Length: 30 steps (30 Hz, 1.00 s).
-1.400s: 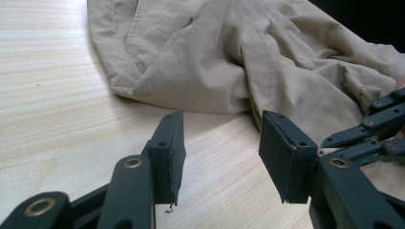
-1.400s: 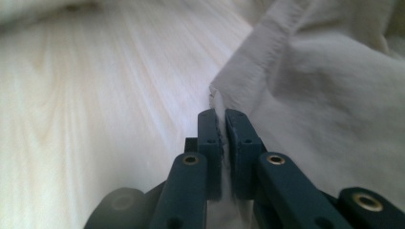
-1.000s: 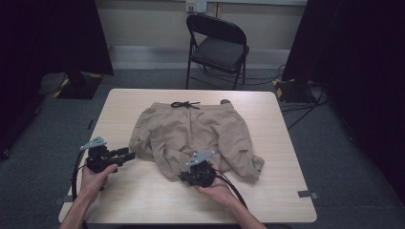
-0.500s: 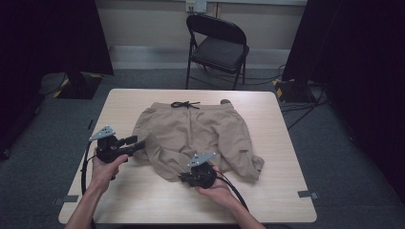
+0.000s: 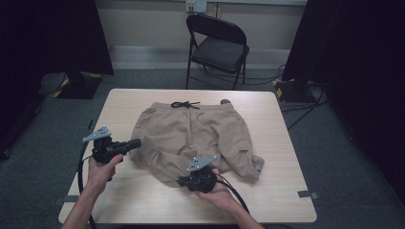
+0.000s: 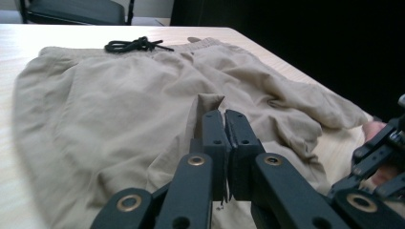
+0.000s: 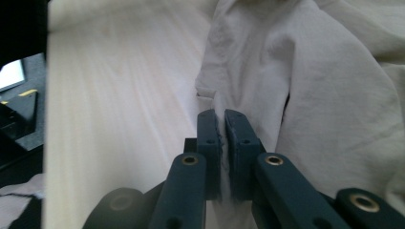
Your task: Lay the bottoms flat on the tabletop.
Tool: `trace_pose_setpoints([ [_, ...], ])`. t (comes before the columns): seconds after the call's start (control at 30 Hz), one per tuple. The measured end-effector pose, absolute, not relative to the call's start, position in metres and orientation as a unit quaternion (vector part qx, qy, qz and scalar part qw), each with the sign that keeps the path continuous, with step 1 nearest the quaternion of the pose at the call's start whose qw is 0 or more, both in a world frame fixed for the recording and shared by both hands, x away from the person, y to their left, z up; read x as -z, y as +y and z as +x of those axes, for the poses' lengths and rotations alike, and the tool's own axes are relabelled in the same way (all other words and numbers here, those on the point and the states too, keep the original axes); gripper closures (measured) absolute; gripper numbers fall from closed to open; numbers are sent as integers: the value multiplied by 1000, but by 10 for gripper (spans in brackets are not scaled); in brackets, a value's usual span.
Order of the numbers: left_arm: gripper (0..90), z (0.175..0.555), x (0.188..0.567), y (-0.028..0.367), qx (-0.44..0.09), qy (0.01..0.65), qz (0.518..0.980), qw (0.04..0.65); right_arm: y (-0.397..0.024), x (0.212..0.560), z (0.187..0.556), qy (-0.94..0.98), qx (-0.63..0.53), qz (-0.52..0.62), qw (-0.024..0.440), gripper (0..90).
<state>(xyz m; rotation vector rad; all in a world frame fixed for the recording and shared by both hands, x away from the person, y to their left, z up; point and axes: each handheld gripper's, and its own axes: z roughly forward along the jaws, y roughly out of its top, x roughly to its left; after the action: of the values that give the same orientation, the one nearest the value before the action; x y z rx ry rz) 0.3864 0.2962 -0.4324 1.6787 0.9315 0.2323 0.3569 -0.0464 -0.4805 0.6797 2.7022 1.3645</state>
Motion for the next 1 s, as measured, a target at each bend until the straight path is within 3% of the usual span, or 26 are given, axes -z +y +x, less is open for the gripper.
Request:
trace_pose_setpoints([
  [0.27,883,327,455,328,-69,402,731,548,-51,475,328,881,-435,187,7,851],
  [0.33,881,324,456,329,-65,399,730,551,-53,476,323,885,-430,181,4,815],
  [0.37,820,323,455,331,-68,397,729,554,-55,476,323,884,-431,180,0,703],
  [0.47,691,326,450,331,-68,387,726,565,-57,474,327,875,-446,188,-5,650],
  [0.5,645,331,443,331,-73,389,717,573,-58,468,333,866,-460,197,-2,587],
  [0.7,631,357,439,322,-72,397,716,570,-52,459,350,850,-482,210,2,599],
  [0.83,668,383,461,304,-54,414,737,531,-30,474,359,868,-450,209,11,683],
  [1.0,683,403,482,300,-40,439,744,502,-11,480,363,872,-444,207,11,692],
])
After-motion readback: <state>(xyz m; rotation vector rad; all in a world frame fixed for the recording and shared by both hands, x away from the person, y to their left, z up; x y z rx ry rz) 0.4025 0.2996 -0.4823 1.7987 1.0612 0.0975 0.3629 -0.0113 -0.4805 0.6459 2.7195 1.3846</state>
